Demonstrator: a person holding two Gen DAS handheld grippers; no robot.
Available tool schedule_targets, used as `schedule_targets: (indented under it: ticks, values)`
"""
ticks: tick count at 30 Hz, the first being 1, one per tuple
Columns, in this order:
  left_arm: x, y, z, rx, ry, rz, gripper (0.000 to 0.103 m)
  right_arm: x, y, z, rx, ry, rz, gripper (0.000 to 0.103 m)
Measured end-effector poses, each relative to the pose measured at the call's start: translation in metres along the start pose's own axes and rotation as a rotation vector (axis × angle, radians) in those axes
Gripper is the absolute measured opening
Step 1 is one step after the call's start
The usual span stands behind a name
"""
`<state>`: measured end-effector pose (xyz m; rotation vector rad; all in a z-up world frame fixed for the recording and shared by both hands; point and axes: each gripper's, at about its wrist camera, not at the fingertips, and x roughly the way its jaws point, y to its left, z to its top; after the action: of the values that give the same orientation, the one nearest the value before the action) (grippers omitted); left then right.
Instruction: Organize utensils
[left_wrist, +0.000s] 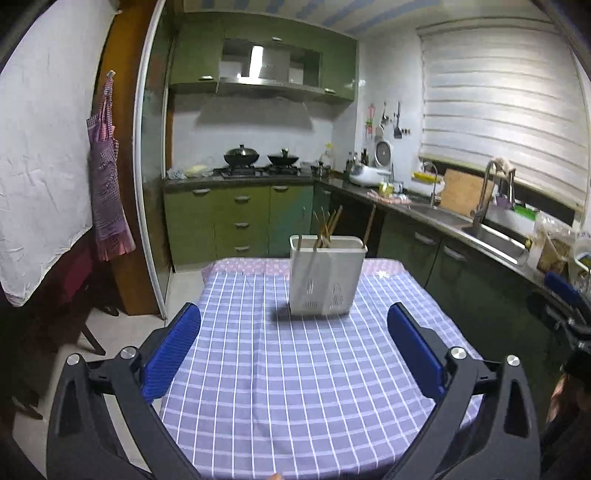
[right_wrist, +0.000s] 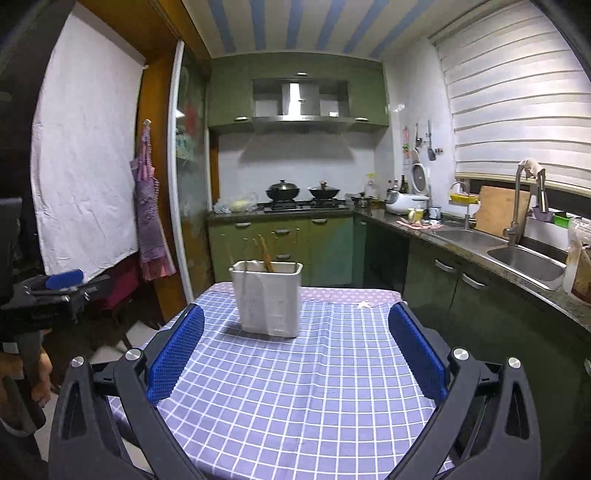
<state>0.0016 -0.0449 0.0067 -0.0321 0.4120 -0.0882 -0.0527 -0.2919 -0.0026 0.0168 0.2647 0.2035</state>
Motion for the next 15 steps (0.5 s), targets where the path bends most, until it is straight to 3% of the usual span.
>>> schedule_targets:
  ticks: [4, 15]
  values:
    - [-0.001, 0.006, -0.007, -0.019, 0.040, 0.000, 0.096, -0.011, 0.000, -0.002, 0.021, -0.003, -0.002, 0.098]
    - [-0.010, 0.015, -0.010, -0.037, 0.050, 0.018, 0.096, -0.011, 0.004, -0.004, 0.016, 0.003, -0.031, 0.098]
